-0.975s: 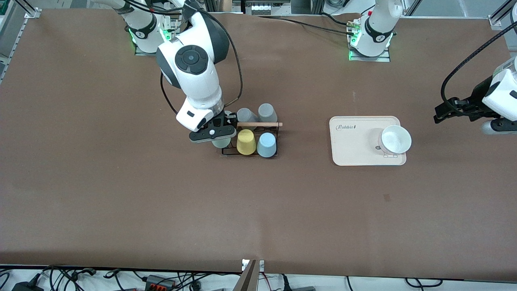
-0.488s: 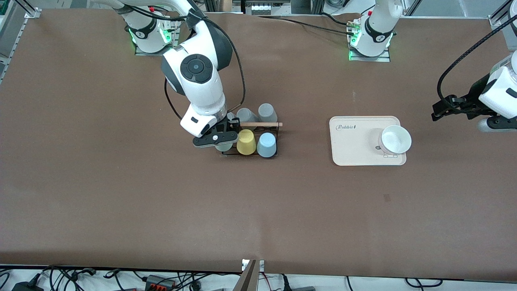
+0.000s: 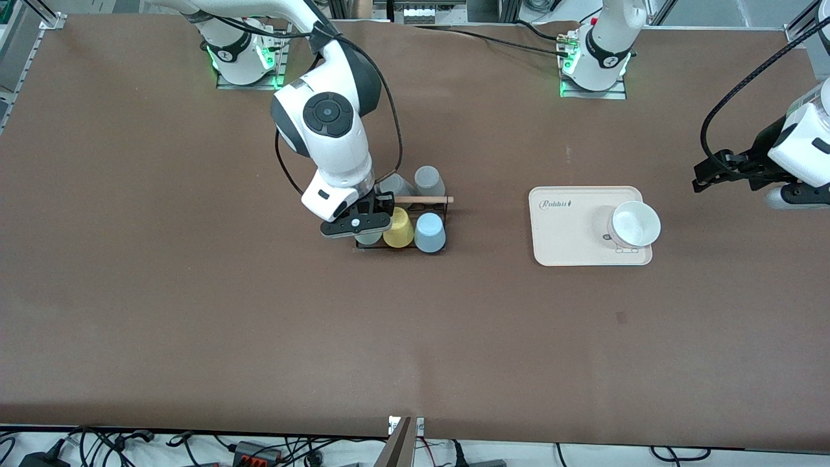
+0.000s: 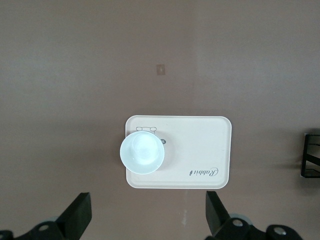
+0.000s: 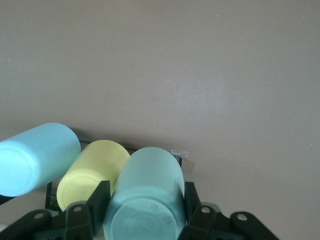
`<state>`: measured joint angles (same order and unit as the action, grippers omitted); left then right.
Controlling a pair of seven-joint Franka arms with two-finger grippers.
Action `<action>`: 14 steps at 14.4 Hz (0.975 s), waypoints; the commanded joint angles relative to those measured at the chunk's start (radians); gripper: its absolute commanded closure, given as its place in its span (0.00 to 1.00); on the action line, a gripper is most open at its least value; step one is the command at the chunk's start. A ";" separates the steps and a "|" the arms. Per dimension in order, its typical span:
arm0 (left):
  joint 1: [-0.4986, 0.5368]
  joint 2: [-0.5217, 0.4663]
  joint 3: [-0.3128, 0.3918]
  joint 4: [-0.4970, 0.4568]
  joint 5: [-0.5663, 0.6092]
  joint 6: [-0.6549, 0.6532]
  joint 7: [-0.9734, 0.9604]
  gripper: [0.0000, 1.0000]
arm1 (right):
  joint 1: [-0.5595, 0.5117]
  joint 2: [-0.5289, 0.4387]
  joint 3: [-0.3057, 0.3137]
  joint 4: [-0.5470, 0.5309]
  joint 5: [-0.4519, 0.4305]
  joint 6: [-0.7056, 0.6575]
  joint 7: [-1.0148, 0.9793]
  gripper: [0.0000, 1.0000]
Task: Hang scattered cups on rack with three cups
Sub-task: 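Hang the mint-green cup on the rack beside the yellow cup with the right gripper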
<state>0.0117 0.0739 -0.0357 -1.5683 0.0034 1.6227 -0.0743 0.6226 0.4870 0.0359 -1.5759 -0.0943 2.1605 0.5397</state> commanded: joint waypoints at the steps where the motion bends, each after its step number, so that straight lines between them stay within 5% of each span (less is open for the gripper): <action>1: 0.005 -0.025 -0.006 -0.036 0.001 0.005 0.019 0.00 | 0.006 0.013 -0.001 0.020 -0.015 -0.007 0.020 0.94; 14: 0.001 -0.023 -0.010 -0.050 0.007 -0.014 0.021 0.00 | 0.005 0.054 -0.007 0.011 -0.059 -0.005 0.020 0.92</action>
<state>0.0114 0.0739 -0.0427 -1.5992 0.0034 1.6153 -0.0714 0.6215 0.5327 0.0299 -1.5761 -0.1278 2.1596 0.5400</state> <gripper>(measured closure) 0.000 0.357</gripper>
